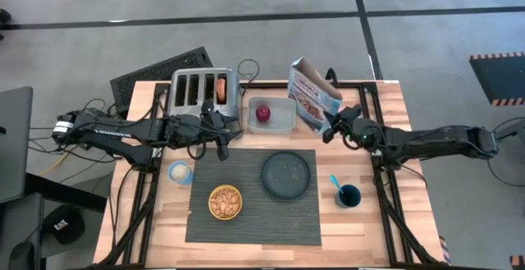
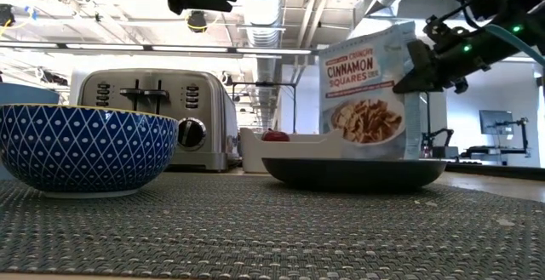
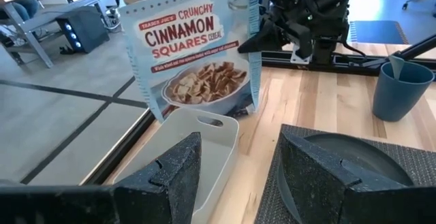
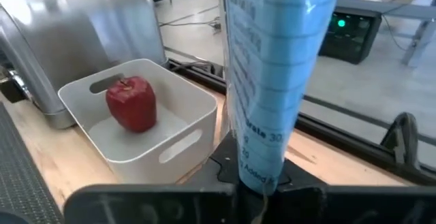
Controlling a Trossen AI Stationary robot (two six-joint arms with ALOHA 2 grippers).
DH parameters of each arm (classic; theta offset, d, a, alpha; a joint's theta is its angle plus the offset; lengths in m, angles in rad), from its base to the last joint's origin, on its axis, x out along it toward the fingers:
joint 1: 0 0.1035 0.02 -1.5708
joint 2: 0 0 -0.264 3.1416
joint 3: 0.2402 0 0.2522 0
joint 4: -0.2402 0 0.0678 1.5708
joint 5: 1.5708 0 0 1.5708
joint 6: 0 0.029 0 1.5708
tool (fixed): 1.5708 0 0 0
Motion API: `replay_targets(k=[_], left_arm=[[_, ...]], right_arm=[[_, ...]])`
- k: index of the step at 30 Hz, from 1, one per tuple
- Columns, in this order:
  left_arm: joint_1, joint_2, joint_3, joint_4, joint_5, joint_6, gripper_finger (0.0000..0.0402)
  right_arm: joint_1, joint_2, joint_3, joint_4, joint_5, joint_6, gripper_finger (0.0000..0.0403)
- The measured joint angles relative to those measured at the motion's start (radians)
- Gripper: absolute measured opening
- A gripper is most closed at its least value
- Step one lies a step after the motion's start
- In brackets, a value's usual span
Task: Arrange a breakfast setting
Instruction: Pour the cereal from the blue cereal box into the yellow patterned bowl
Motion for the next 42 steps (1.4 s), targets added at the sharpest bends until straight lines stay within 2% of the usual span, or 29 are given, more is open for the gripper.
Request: replay_targets(k=[11,20,25,34,42], left_arm=[[0.0,0.0,0.0,0.0,0.0,0.0,0.0185],[0.0,0.0,0.0,0.0,0.0,0.004,0.0185],[0.0,0.0,0.0,0.0,0.0,0.004,0.0185],[0.0,0.0,0.0,0.0,0.0,0.009,0.0185],[0.0,0.0,0.0,-0.001,0.0,0.009,0.0185]], right_arm=[[0.003,0.061,0.0,0.074,-0.012,-0.017,0.0095],[0.017,0.051,0.0,0.091,-0.01,-0.065,0.0184],[0.021,0.051,0.0,0.092,-0.011,-0.074,0.0218],[0.086,0.051,0.034,0.069,-0.009,-0.098,0.0228],[0.109,0.051,0.107,-0.063,0.022,-0.1,0.0228]])
